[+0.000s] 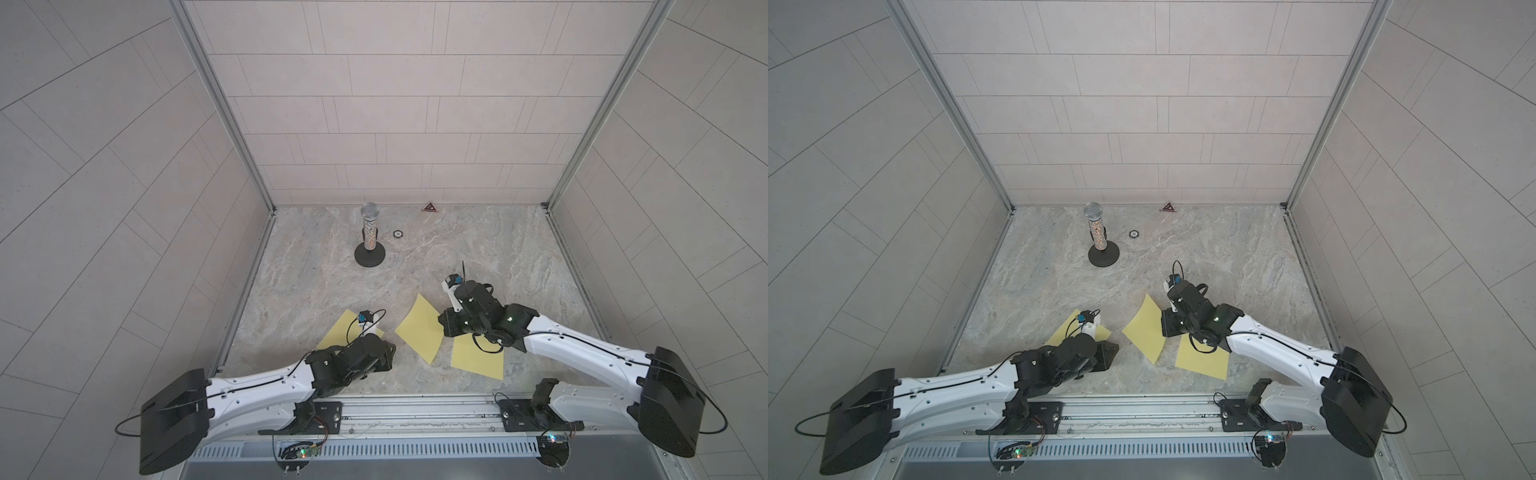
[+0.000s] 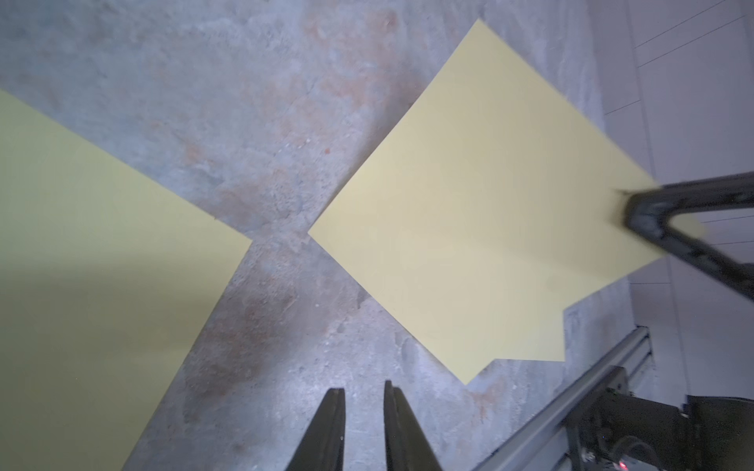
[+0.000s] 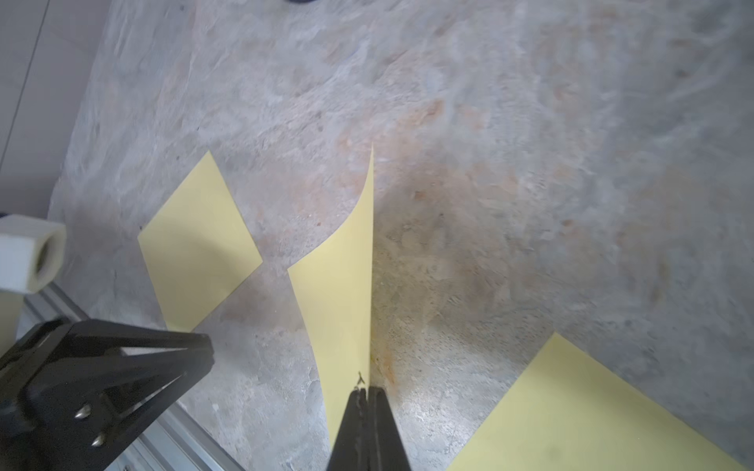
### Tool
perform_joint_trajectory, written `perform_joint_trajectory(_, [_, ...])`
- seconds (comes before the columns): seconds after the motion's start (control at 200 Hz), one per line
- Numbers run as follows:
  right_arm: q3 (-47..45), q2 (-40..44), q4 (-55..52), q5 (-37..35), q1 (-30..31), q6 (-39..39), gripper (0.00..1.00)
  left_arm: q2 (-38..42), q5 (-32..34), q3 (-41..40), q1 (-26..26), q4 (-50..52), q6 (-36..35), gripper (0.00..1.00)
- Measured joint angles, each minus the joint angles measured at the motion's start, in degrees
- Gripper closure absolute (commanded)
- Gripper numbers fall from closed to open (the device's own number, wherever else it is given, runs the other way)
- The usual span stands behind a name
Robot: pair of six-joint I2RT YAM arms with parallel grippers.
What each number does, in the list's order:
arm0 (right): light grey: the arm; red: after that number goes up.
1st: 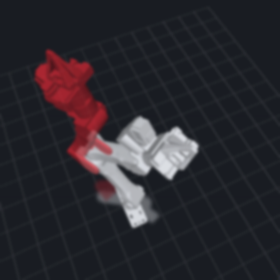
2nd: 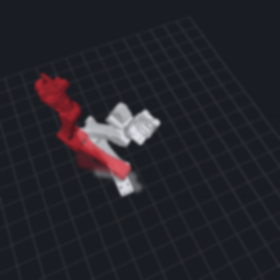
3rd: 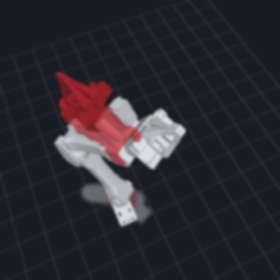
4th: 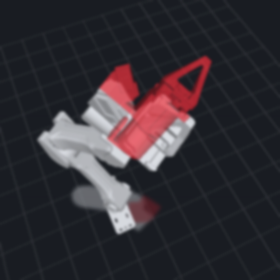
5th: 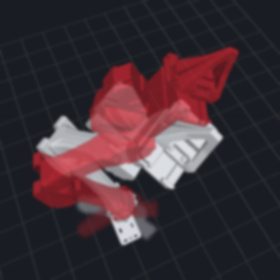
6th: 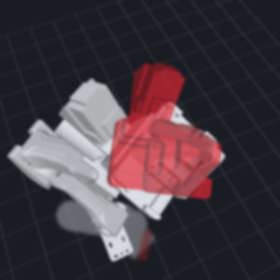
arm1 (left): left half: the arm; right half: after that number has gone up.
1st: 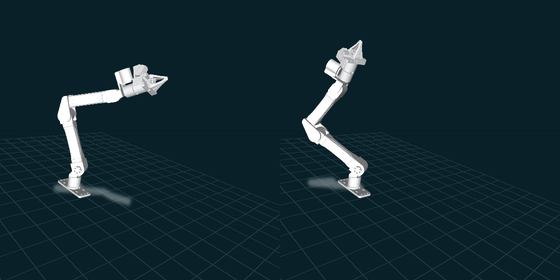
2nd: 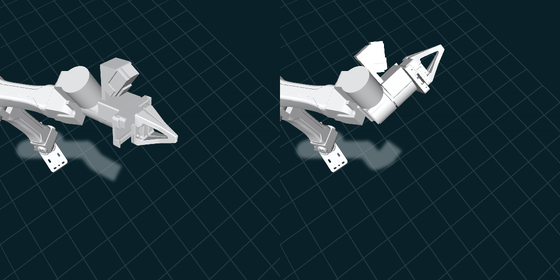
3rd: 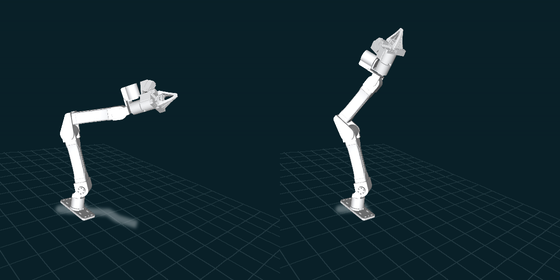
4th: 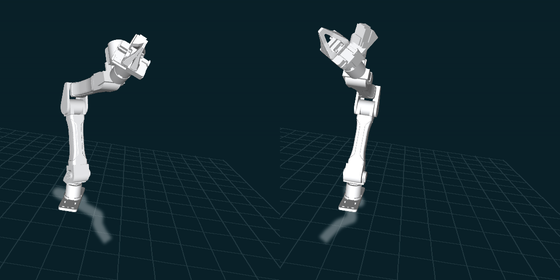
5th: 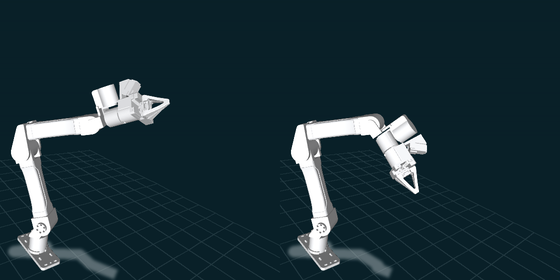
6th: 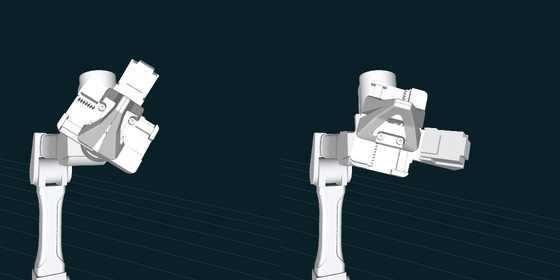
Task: Fold the square paper diagonally
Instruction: Fold the paper at the center of the board.
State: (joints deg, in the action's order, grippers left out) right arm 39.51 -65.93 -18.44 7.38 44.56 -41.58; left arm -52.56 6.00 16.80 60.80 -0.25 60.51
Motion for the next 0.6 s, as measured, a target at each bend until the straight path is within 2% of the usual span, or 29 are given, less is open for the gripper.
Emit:
perform_joint_trajectory(0.13, [-6.43,0.48,-0.28,-3.41,0.0,-6.32,1.0,1.84,-6.29,-0.13,-6.86,-1.27,-1.03,0.77])
perform_joint_trajectory(0.265, [-8.83,-1.16,-1.97,-4.63,-0.02,-9.09,1.0,-1.31,-14.23,-0.44,-13.07,-4.2,-2.51,0.79])
perform_joint_trajectory(0.6, [-8.46,-1.22,-1.95,-5.22,-0.37,-9.7,1.0,-18.75,-25.57,4.92,-13.79,-8.17,-8.44,0.87])
